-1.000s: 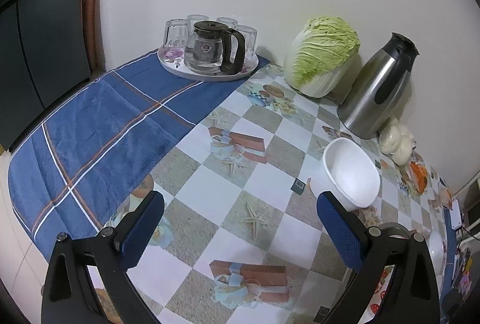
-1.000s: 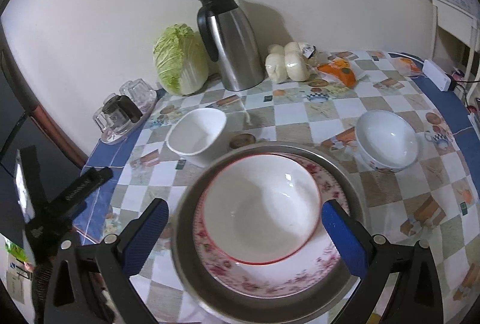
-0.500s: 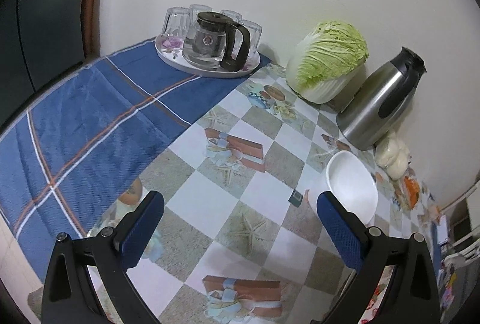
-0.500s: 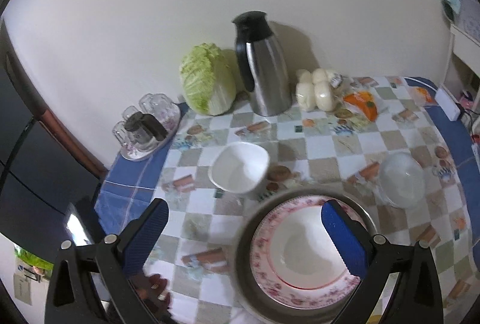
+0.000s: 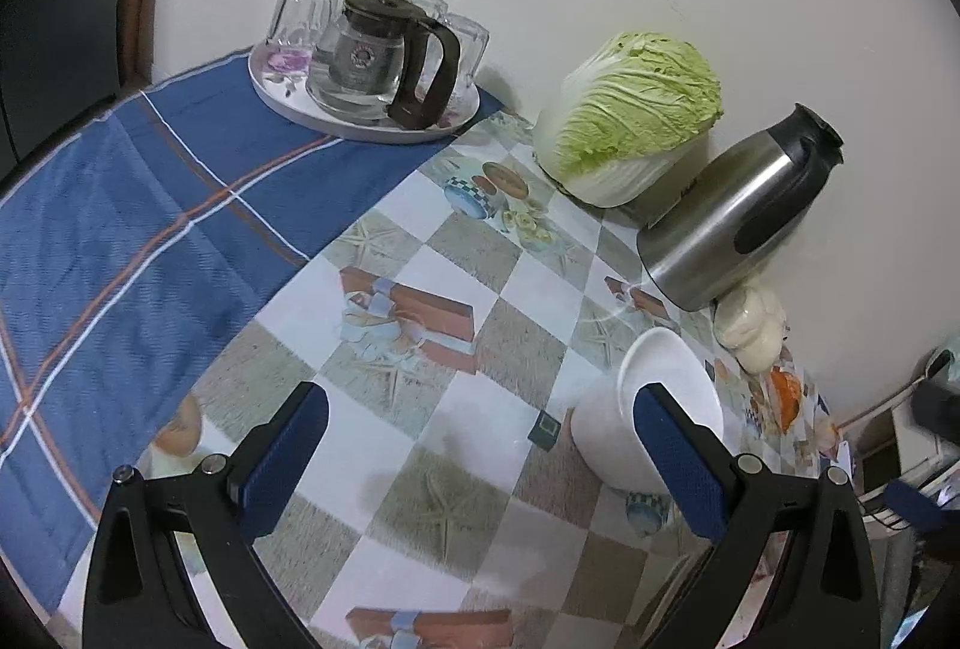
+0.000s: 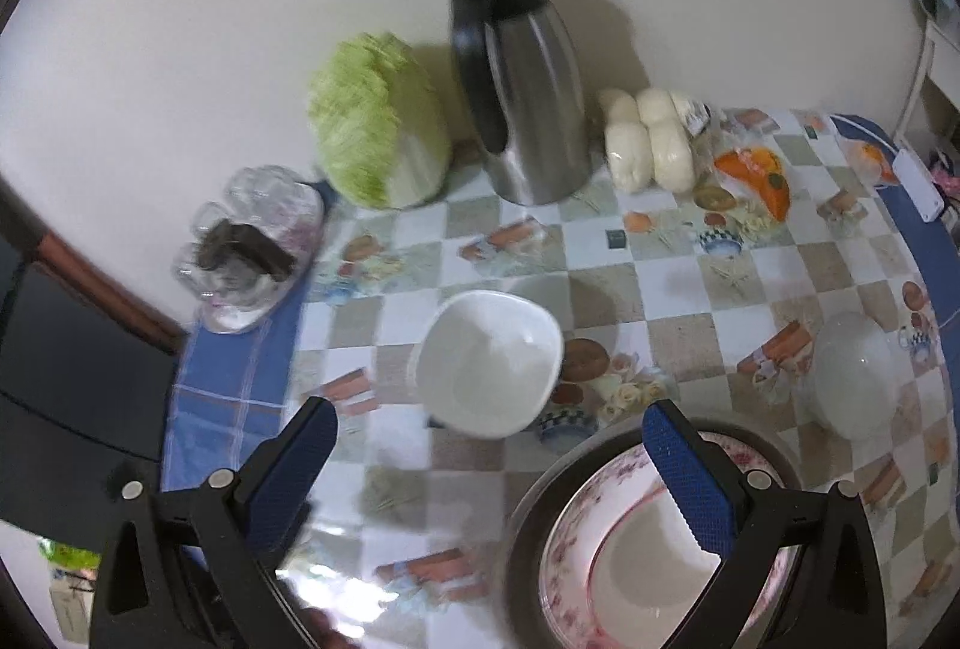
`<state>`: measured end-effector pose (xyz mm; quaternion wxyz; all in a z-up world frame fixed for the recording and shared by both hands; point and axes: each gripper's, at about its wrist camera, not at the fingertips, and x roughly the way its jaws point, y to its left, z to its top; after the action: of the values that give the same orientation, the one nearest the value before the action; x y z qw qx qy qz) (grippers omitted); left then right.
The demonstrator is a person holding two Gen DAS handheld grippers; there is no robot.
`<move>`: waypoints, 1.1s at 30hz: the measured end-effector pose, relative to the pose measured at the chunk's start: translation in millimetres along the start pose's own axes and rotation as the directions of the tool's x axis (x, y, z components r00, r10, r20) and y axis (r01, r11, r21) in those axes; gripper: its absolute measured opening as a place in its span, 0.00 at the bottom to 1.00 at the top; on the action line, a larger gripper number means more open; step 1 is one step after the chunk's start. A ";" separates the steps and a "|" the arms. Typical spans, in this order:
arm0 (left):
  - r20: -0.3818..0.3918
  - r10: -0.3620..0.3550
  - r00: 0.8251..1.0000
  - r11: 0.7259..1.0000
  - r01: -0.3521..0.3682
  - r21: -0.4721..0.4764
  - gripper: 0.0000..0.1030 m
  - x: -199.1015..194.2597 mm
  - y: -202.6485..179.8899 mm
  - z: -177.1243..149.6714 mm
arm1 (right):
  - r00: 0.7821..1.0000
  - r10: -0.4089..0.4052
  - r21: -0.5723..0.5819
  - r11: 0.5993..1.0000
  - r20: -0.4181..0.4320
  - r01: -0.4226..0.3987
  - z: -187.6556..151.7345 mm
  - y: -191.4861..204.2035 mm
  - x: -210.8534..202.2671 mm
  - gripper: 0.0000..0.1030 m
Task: Organize plates and bowls
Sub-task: 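Grasp the rim of the white square bowl with the right gripper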
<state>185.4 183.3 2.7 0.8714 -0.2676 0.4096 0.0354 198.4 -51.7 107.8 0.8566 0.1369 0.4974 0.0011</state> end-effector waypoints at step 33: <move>-0.160 -0.172 0.972 0.983 0.179 0.030 0.57 52.5 -33.7 -11.0 | 0.978 -0.092 -0.168 0.984 -0.186 0.061 -13.9 3.5 120.2 0.10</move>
<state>222.0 140.7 -26.8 0.8419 -0.2852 0.4524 -0.0720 247.7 -28.5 -0.2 0.8121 0.0471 0.5813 0.0214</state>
